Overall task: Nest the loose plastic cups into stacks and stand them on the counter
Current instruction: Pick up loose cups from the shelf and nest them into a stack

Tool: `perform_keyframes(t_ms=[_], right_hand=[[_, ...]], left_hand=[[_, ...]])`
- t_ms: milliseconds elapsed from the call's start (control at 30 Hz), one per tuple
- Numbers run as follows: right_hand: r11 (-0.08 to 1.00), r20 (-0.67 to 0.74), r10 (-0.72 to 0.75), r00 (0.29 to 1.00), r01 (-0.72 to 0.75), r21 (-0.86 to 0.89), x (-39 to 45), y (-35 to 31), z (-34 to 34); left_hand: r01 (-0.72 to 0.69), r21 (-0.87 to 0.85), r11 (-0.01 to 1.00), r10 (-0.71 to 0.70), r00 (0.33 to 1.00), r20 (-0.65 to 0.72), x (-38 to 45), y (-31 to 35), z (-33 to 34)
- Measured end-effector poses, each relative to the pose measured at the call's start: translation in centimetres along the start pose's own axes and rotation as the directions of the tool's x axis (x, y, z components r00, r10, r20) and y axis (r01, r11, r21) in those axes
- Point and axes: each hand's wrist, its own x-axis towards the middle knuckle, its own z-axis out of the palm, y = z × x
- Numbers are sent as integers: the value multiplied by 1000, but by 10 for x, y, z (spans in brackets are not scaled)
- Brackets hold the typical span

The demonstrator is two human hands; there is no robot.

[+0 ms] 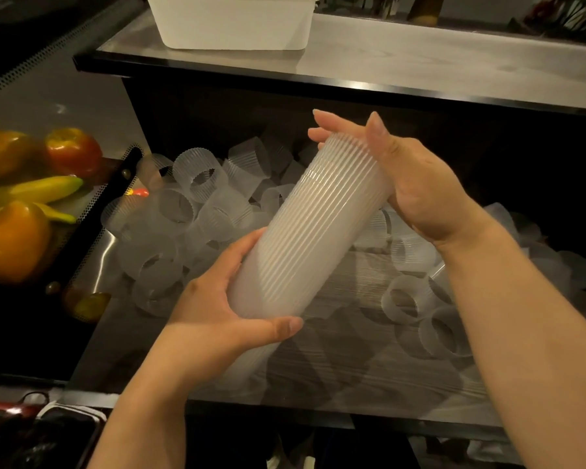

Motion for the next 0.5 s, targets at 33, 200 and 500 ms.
perform_keyframes(t_ms=[33, 200, 500], right_hand=[[999, 7, -13, 1000, 12, 40, -1, 2, -2], [928, -211, 136, 968, -51, 368, -6, 30, -12], [100, -379, 601, 703, -537, -838, -69, 132, 20]], left_hand=[[-1, 0, 1000, 1, 1000, -5, 0, 1, 1], [-30, -80, 996, 24, 997, -73, 2, 2, -2], [-15, -153, 988, -1, 994, -109, -5, -2, -5]])
